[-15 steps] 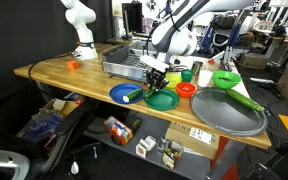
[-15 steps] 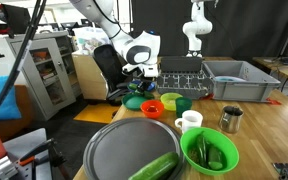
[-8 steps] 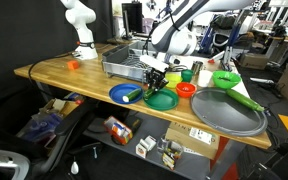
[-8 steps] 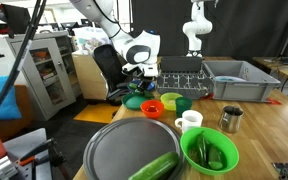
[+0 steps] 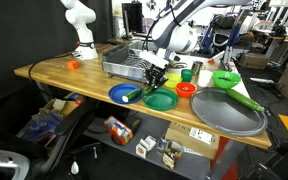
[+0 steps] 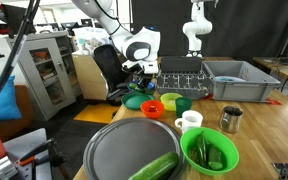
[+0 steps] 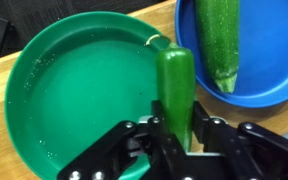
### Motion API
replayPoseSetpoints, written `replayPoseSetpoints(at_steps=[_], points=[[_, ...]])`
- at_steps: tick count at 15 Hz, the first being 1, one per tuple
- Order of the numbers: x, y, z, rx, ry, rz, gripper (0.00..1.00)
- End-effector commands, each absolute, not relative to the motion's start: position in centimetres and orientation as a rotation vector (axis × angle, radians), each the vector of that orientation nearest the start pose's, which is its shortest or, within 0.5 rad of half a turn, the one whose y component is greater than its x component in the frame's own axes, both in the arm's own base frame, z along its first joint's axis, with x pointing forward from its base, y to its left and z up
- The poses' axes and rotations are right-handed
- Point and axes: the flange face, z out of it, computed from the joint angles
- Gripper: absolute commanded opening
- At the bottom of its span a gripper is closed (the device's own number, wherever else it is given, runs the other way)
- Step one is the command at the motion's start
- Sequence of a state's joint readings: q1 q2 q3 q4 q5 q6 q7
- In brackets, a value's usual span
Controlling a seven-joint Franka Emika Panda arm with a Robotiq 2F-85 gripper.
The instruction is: Put the zucchini on the green plate in the green bowl
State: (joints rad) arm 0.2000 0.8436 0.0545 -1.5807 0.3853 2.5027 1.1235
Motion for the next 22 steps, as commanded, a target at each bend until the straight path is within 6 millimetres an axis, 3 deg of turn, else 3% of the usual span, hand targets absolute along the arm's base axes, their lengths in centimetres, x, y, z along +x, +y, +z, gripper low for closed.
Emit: replayPoseSetpoints(at_steps=[1, 8, 11, 13, 18, 22], points=[[67.1, 16.3, 16.5, -2.354, 1.63, 0.189, 0.08], [63.4, 16.9, 20.5, -2.371, 1.701, 0.253, 0.08], [61.6, 15.9, 21.9, -2.31, 1.812, 0.221, 0.08], [60.3, 14.2, 23.1, -2.218, 1.924, 0.169, 0.08], [56.1, 7.3, 26.2, -1.898, 2.19, -0.004, 0.08], [52.7, 2.7, 29.0, -1.643, 2.236, -0.178, 0.08]])
